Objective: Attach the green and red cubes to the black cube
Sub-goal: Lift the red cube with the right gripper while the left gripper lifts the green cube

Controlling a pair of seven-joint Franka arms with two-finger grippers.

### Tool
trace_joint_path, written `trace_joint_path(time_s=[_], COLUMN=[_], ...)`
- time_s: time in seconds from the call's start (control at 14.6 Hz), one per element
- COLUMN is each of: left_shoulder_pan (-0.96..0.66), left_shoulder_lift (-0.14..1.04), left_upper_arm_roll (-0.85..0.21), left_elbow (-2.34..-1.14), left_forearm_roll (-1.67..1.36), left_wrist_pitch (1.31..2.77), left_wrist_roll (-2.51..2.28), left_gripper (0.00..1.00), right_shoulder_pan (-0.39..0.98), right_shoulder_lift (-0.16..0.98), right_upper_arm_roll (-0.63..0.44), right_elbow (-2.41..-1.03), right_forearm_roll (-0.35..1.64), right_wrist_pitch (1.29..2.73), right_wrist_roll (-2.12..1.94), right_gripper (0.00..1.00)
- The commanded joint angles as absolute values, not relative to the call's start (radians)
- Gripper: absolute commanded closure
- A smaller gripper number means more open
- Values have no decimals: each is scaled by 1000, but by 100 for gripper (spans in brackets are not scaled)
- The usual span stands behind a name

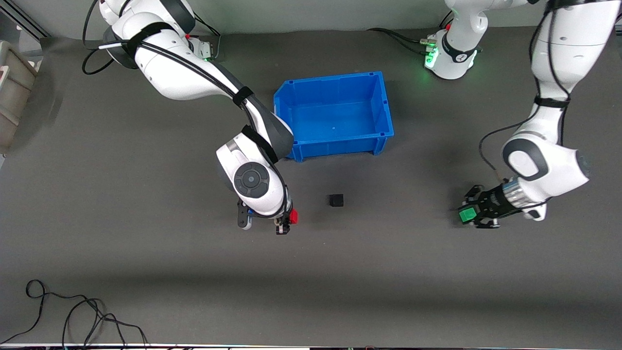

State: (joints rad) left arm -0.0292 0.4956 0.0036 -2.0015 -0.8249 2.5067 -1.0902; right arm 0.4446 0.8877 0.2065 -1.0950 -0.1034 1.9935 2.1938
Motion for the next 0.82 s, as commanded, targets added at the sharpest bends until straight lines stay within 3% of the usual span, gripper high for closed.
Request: trace_joint_path(time_s=[0.0, 0.07, 0.14, 0.41, 0.75], left_shoulder_pan=[-77, -68, -57, 32, 32], left_shoulder_lift=[486, 486, 485, 489, 545], left_upper_arm_roll=[23, 26, 32, 48, 45], left_elbow=[-1999, -2000, -2005, -2006, -2014], left_forearm_roll=[-825, -807, -754, -678, -680], left_wrist_pitch=[2504, 2496, 2493, 2424, 2499], left_wrist_roll=[-1152, -1151, -1154, -1141, -1115], left_gripper=[44, 32, 0, 0, 0], right_shoulder_pan=[472, 488, 508, 515, 515], right_shoulder_lift=[916, 923, 937, 956, 953], right_upper_arm_roll=[206, 207, 207, 209, 207], right_elbow=[-1078, -1084, -1086, -1077, -1078], right_forearm_roll=[-95, -94, -94, -84, -84], right_wrist_pitch=[2022, 2022, 2022, 2048, 2043], right_wrist_roll=[2220, 2220, 2221, 2278, 2278], right_gripper=[80, 80, 81, 82, 82])
